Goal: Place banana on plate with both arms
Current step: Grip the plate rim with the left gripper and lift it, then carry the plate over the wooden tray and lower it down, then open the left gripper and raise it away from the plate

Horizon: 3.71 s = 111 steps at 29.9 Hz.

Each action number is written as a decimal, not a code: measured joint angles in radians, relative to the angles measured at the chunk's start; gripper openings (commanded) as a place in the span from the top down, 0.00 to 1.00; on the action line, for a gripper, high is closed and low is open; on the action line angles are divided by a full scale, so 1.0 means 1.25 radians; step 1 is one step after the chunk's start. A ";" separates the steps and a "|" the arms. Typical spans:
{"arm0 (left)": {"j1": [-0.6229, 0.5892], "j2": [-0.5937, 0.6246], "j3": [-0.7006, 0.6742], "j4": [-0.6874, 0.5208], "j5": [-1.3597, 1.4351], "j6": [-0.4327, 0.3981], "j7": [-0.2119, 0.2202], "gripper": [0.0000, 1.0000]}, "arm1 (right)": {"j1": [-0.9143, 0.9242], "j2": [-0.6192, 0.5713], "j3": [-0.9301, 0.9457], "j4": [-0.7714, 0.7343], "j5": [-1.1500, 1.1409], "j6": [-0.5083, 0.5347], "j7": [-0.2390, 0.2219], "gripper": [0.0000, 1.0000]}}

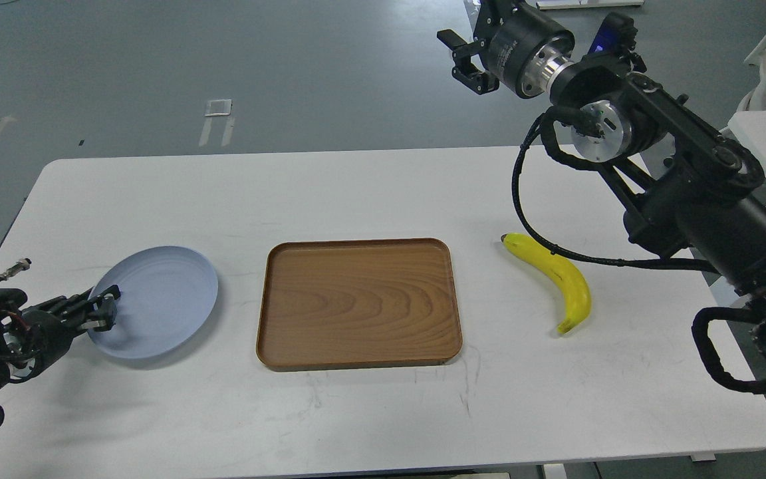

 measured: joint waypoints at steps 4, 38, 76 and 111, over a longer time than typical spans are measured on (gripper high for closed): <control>0.003 0.001 0.000 0.004 0.000 0.002 0.000 1.00 | -0.001 0.000 0.000 0.000 -0.001 -0.004 0.000 0.00; -0.118 0.084 -0.030 -0.212 -0.132 -0.075 -0.100 1.00 | 0.006 -0.011 0.000 0.007 0.000 -0.012 0.001 0.00; -0.249 -0.320 0.118 -0.086 -0.064 -0.075 -0.054 1.00 | 0.004 -0.030 0.002 0.006 0.000 -0.011 0.000 0.00; -0.353 -0.246 -0.117 -0.141 -0.332 -0.175 -0.100 0.02 | -0.012 -0.061 0.002 0.024 0.001 -0.010 0.000 0.00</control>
